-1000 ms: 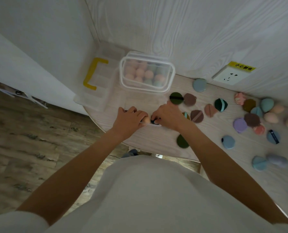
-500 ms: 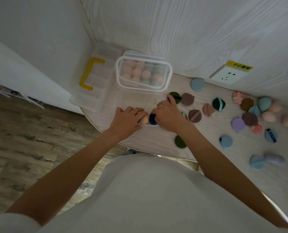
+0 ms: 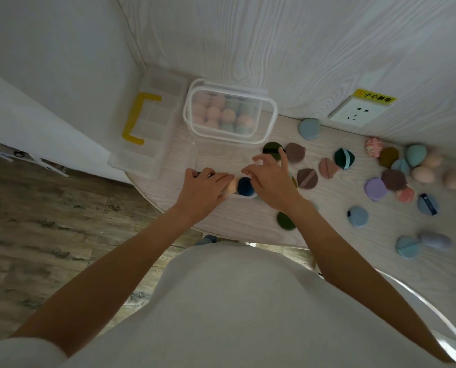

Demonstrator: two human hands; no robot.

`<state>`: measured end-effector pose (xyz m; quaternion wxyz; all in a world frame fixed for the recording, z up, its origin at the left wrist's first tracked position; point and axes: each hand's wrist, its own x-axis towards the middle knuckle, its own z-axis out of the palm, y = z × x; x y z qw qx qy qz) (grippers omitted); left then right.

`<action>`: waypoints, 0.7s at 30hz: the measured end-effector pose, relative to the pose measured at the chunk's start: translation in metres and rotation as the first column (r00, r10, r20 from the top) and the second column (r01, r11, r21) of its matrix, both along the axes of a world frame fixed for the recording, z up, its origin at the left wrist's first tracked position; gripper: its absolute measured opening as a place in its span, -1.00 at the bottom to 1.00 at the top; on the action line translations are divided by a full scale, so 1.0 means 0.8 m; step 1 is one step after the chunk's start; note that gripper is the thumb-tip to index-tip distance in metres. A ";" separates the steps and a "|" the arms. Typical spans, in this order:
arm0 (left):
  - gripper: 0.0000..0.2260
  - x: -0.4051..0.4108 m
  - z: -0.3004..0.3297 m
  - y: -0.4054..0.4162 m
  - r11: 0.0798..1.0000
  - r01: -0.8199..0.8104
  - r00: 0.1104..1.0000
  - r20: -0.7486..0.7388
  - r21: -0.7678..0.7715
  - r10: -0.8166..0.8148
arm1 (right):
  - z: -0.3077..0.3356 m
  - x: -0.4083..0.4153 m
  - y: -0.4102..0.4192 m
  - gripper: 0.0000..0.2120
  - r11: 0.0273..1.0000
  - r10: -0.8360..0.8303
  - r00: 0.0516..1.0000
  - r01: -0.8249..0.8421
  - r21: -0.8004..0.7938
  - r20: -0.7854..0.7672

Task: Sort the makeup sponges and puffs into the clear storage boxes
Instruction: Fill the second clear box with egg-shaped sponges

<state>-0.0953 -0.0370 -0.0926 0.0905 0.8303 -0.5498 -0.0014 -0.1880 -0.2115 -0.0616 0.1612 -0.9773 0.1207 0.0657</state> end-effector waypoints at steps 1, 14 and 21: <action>-0.59 -0.001 0.001 -0.002 1.000 -0.004 1.000 -0.015 -0.001 0.004 | 0.002 -0.005 -0.001 -0.74 0.998 -0.034 0.998 0.031 0.054 0.044; -0.61 -0.019 -0.001 -0.012 0.999 -0.022 0.997 -0.070 0.045 0.025 | -0.006 -0.160 -0.045 -0.73 0.798 -0.599 0.751 0.530 0.287 0.279; -0.64 -0.055 -0.004 -0.027 0.983 -0.180 0.983 -0.023 0.044 0.181 | -0.026 -0.262 -0.101 -0.74 0.628 -0.762 0.607 0.778 0.026 0.224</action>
